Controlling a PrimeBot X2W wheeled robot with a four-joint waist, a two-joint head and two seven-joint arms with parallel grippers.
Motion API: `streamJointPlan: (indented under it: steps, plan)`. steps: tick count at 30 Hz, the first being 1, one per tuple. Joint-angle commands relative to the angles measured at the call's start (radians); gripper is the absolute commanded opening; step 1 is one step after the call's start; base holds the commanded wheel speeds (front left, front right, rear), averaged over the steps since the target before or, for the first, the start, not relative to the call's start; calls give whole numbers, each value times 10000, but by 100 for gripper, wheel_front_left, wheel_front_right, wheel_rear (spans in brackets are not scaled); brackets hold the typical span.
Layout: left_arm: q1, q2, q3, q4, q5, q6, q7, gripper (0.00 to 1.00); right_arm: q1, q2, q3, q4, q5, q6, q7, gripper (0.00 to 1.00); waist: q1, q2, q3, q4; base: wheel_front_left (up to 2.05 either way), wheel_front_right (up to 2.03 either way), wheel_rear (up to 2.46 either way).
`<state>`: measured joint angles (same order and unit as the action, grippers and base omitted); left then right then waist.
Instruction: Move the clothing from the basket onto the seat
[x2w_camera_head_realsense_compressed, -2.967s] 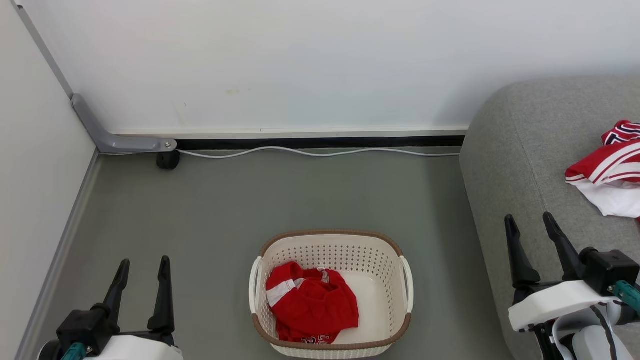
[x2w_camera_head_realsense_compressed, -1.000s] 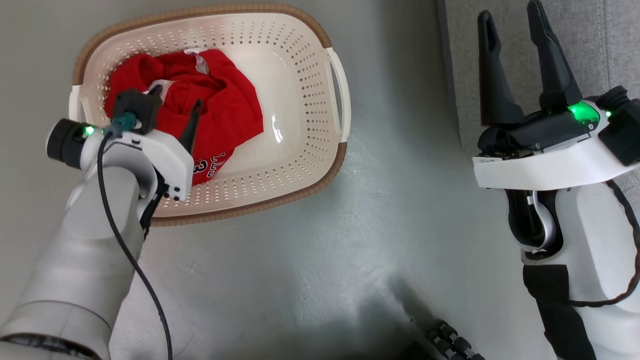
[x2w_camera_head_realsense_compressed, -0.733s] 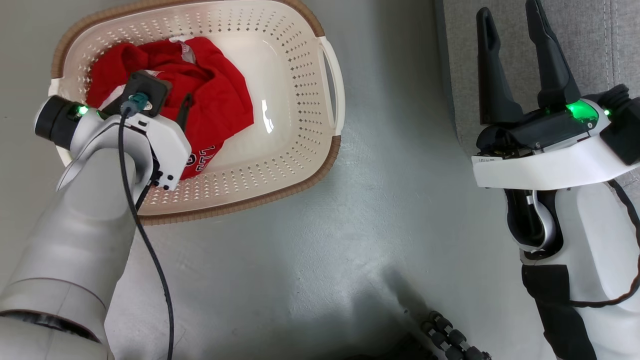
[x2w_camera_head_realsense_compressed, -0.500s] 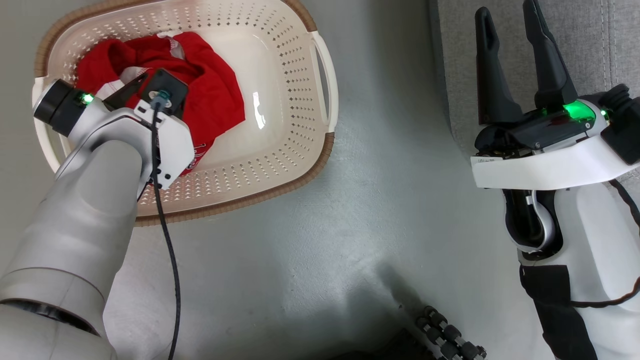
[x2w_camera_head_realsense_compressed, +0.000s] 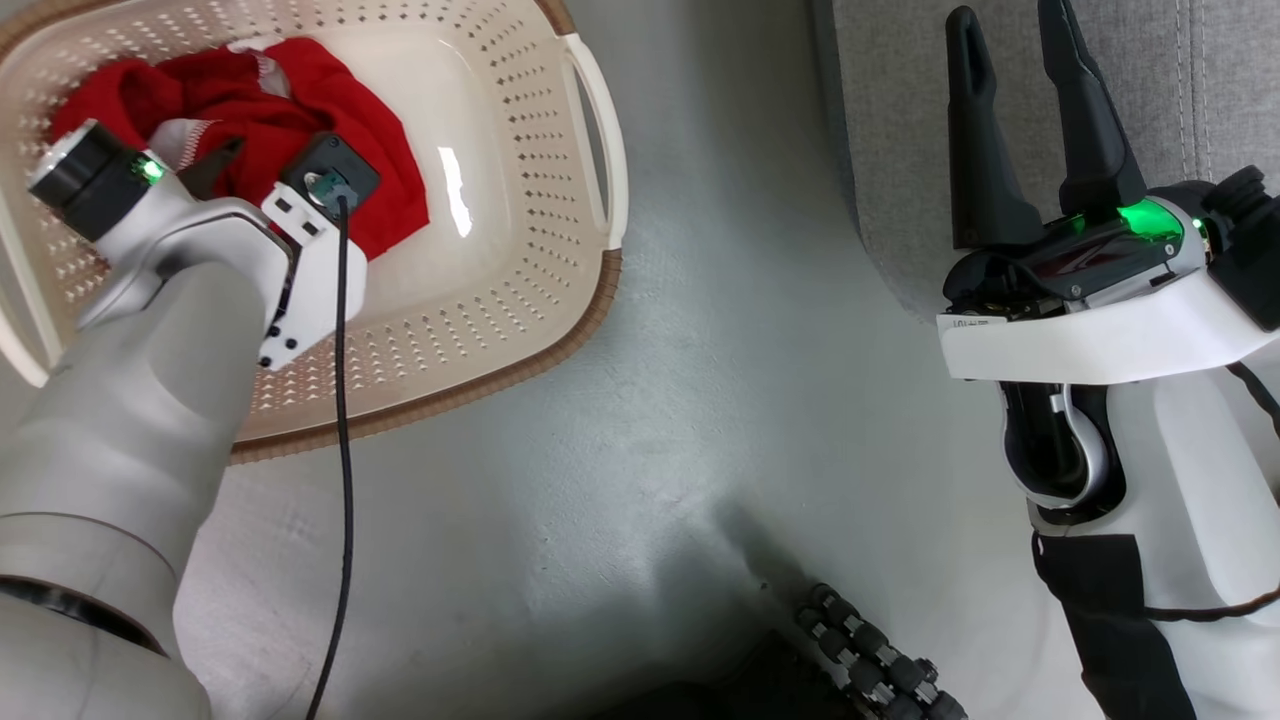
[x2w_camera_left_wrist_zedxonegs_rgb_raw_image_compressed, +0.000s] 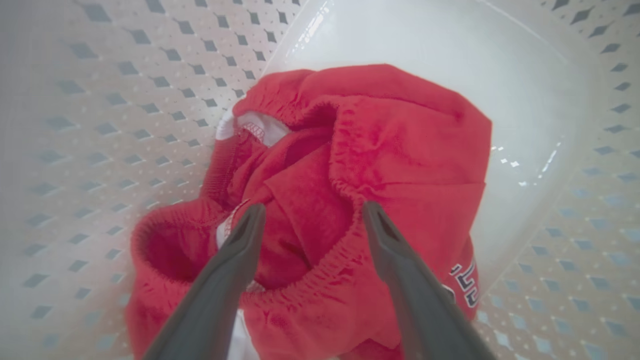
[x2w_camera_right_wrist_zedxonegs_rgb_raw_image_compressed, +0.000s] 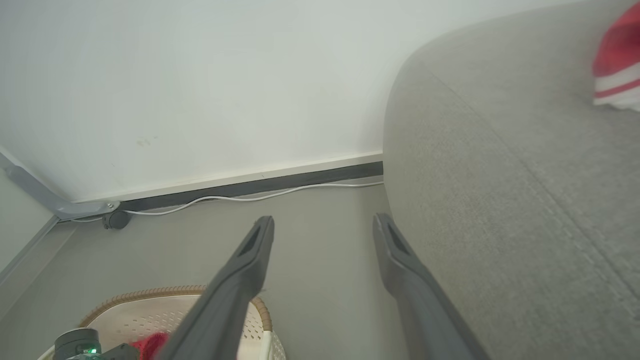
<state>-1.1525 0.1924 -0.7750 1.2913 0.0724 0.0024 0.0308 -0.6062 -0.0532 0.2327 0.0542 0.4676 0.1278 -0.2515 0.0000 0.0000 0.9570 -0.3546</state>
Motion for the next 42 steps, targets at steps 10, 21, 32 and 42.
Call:
streamJointPlan:
  steps: [10, 21, 32, 42]
  plan:
    - [-175, 343, -158, -34, 57, 153, 645, 46, 299, 30, -57, -472, 198, 29, -103, 100, 0, 0, 307, -156, 0, 0, 0]
    - [21, 330, -208, -26, -278, -82, -105, 0, 45, 30, -244, -272, 168, 29, -103, 100, 0, 0, -71, -59, 0, 0, 0]
    - [937, -21, 233, -18, -1178, -417, -1887, 0, 113, 30, -589, 336, -438, 29, -103, 100, 0, 0, -1453, 484, 0, 0, 0]
    - [2159, -596, 1340, -355, -2799, -1035, -2910, 0, 577, 30, -1032, 1188, -1364, 29, -103, 100, 0, 0, -3501, 1341, 0, 0, 0]
